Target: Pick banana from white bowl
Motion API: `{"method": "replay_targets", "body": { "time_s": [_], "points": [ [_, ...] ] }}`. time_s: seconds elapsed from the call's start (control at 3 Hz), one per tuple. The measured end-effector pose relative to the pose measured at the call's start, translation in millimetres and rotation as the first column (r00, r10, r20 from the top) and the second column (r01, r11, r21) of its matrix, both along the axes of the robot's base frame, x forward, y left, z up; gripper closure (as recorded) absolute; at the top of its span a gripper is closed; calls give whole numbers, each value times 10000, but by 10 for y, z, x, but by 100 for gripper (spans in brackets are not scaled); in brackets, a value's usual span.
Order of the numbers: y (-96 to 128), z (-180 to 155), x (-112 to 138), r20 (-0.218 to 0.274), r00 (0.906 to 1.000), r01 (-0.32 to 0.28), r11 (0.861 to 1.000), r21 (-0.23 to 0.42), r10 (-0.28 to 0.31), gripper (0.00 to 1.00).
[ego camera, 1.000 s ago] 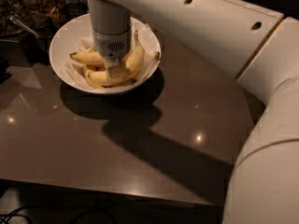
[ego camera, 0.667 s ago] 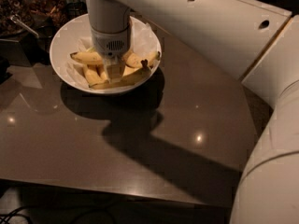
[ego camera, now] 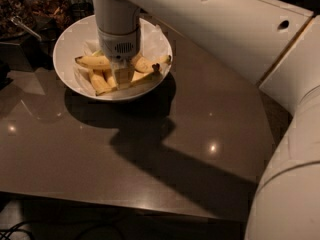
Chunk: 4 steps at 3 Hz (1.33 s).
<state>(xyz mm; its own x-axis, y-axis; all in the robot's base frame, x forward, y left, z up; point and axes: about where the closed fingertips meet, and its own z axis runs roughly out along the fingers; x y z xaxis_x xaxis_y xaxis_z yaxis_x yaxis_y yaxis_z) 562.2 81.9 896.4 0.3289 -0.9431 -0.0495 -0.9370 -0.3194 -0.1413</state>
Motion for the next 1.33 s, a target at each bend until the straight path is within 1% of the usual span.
{"method": "replay_targets", "body": {
  "time_s": [0.33, 1.33],
  "points": [
    [0, 0, 0, 0, 10000, 0, 10000, 0, 0, 80],
    [0, 0, 0, 1, 10000, 0, 10000, 1, 0, 10]
  ]
}}
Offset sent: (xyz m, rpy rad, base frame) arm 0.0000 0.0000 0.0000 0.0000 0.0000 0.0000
